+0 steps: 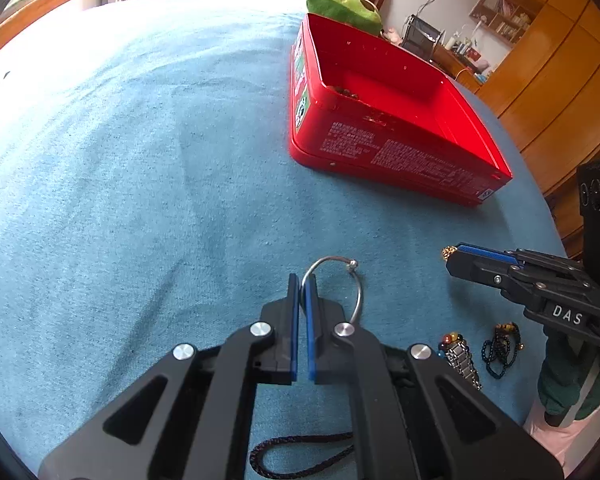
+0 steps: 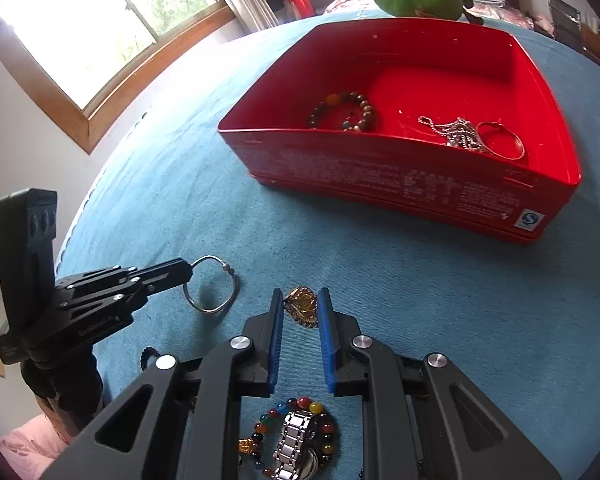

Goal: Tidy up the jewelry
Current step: 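Hold the silver ring in the left tool while the right tool grasps the gold pendant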

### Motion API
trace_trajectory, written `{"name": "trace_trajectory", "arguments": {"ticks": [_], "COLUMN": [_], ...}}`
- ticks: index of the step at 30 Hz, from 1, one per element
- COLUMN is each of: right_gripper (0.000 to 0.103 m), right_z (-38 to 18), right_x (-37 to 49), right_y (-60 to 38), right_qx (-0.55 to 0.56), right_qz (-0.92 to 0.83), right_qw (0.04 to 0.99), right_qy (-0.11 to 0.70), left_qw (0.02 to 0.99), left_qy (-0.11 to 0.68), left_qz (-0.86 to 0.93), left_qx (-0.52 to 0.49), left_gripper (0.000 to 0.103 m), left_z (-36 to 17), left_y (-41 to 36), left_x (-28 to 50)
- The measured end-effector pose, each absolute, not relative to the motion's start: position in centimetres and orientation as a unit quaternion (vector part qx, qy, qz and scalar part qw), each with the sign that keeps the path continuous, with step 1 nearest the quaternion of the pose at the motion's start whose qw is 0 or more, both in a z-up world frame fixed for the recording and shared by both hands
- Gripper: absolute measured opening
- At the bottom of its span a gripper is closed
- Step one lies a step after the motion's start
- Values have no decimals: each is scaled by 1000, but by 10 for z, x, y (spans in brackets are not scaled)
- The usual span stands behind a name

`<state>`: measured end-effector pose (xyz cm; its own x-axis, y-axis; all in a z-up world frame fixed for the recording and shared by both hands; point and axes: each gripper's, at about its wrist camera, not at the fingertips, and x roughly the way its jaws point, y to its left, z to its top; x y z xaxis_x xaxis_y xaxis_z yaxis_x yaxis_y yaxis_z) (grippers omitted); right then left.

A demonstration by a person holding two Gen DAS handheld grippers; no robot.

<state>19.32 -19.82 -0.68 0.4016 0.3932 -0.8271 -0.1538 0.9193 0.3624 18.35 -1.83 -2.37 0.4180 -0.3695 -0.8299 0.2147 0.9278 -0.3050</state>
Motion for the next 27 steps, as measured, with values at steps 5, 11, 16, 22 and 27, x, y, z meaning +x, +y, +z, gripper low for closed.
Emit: {"name": "trace_trajectory", "arguments": {"ticks": [5, 11, 16, 22, 27], "right_gripper": [17, 17, 17, 17, 17], "right_z": [-5, 1, -4, -7, -8], "right_x": [188, 186, 189, 191, 192], "right_y": [-202, -202, -202, -200, -200], "right_qx": [121, 123, 125, 124, 125], "right_qz": [165, 171, 171, 173, 171], "right_qw": [829, 833, 830, 828, 828], "right_qy": [520, 512, 516, 519, 520], "left_qw": [837, 844, 843, 847, 848], "left_qy": [508, 489, 492, 490, 492], "left_qz": [-183, -200, -201, -193, -183], "left_qx": [-90, -90, -82, -71, -75], "left_gripper": [1, 0, 0, 0, 0], "left_z": [-16, 2, 0, -1, -4], "left_y": [-14, -19, -26, -24, -20], "left_x": [181, 173, 177, 182, 186]}}
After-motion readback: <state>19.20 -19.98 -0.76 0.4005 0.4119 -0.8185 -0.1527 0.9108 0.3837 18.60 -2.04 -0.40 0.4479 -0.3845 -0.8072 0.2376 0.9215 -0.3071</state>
